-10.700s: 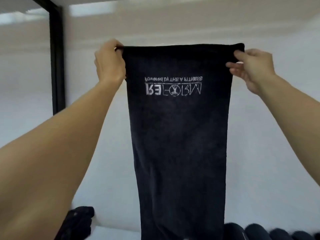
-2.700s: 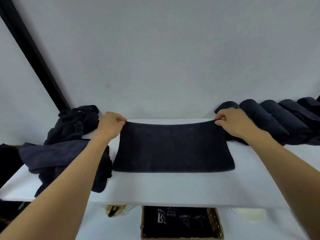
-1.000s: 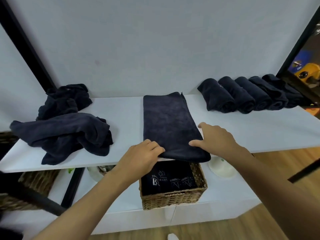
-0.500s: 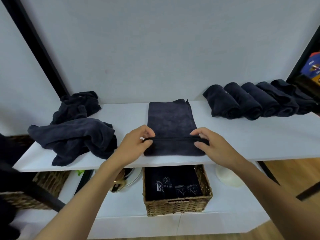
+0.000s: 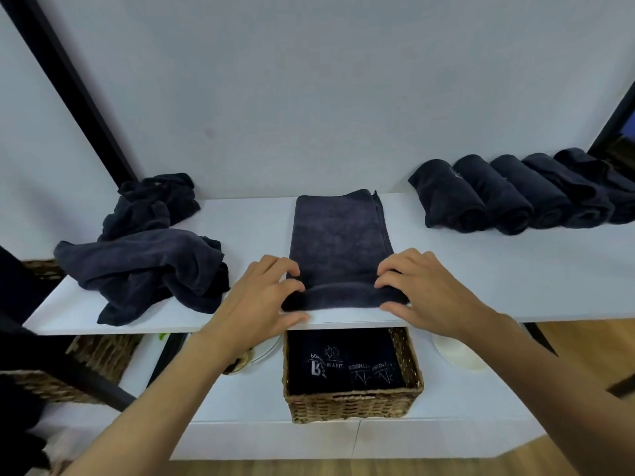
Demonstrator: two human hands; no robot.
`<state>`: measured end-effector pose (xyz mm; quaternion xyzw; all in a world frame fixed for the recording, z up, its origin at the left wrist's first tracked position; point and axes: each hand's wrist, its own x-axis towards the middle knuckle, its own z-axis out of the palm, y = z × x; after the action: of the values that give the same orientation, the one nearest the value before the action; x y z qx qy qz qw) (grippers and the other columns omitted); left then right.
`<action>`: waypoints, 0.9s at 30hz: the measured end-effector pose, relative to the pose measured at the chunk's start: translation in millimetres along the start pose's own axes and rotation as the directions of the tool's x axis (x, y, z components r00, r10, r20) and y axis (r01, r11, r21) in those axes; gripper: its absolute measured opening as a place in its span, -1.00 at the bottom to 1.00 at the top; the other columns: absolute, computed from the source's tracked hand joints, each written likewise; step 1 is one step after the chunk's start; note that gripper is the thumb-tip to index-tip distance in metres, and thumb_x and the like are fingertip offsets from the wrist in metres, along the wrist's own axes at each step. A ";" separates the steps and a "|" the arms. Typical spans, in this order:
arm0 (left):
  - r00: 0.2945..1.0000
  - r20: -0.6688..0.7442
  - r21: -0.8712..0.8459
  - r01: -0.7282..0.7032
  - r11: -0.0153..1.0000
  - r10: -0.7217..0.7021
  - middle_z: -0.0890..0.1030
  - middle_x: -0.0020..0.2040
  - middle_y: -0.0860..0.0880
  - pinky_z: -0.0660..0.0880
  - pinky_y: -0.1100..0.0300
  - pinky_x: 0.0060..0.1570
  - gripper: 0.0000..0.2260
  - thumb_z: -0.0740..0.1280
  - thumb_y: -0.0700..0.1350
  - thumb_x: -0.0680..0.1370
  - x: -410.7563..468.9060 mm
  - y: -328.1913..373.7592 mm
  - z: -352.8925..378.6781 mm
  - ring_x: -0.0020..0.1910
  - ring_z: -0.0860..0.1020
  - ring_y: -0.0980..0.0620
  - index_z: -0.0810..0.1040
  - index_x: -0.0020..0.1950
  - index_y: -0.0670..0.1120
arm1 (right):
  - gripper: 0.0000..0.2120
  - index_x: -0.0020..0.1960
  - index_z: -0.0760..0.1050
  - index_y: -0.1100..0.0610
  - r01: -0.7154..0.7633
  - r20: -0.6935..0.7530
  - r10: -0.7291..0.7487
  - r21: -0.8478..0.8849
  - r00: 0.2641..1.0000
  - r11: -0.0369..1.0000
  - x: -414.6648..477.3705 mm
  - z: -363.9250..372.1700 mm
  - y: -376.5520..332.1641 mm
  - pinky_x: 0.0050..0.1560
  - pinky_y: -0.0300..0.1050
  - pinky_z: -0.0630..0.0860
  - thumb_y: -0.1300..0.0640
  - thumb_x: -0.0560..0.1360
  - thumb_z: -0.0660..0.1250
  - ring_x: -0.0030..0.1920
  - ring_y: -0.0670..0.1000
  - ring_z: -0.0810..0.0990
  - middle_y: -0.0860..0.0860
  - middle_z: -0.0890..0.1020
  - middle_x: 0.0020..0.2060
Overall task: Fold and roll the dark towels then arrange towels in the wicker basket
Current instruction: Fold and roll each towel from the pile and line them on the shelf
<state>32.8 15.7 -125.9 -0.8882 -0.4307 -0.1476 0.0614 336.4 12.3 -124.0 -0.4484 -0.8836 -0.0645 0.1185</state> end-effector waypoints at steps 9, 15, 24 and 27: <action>0.899 0.217 -0.562 0.434 0.704 -0.380 0.69 -0.09 0.00 0.57 0.06 -0.01 -0.81 0.29 -0.17 0.57 36.5 -9.5 -4.2 -0.07 0.61 -0.01 0.67 0.08 -0.02 | -0.96 -0.06 0.51 0.02 -0.455 0.281 0.364 0.647 0.888 0.611 33.1 -17.3 15.4 -0.23 -0.25 0.46 0.07 0.54 0.35 -0.27 -0.12 0.57 -0.10 0.62 -0.26; 0.882 0.059 -0.510 0.430 0.745 -0.468 0.54 -0.07 0.07 0.53 0.12 -0.15 -0.87 0.40 -0.09 0.54 44.8 -12.2 6.6 -0.28 0.52 0.09 0.51 -0.10 0.13 | -0.87 -0.05 0.62 0.03 -0.178 -0.097 0.214 0.290 0.972 0.940 35.2 -1.0 15.7 -0.03 -0.18 0.44 0.19 0.55 0.32 -0.08 -0.06 0.50 -0.07 0.55 -0.04; 0.990 -0.068 -0.102 0.114 0.988 -0.121 0.58 0.10 0.01 0.54 0.09 0.02 -0.68 0.49 -0.04 0.44 26.9 -19.1 17.5 0.06 0.49 -0.02 0.61 0.15 -0.08 | -0.74 0.13 0.56 0.00 -0.134 0.030 0.131 0.272 0.991 0.953 31.6 7.5 27.6 0.10 -0.21 0.34 -0.01 0.46 0.43 0.04 -0.10 0.42 -0.15 0.50 0.06; 0.960 0.010 -0.329 0.267 0.906 -0.279 0.62 -0.03 0.06 0.40 0.27 0.01 -0.83 0.39 -0.10 0.52 45.6 -19.3 5.0 0.00 0.47 0.05 0.65 0.09 -0.06 | -0.90 -0.01 0.55 -0.07 -0.303 0.168 0.253 0.483 0.953 0.822 44.3 1.2 33.6 -0.05 -0.24 0.39 0.06 0.49 0.40 -0.05 -0.10 0.49 -0.14 0.55 -0.05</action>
<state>45.4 62.9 -116.6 -0.8141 -0.5190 -0.2406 -0.0999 338.1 66.8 -113.1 -0.5284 -0.7994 0.2077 0.1968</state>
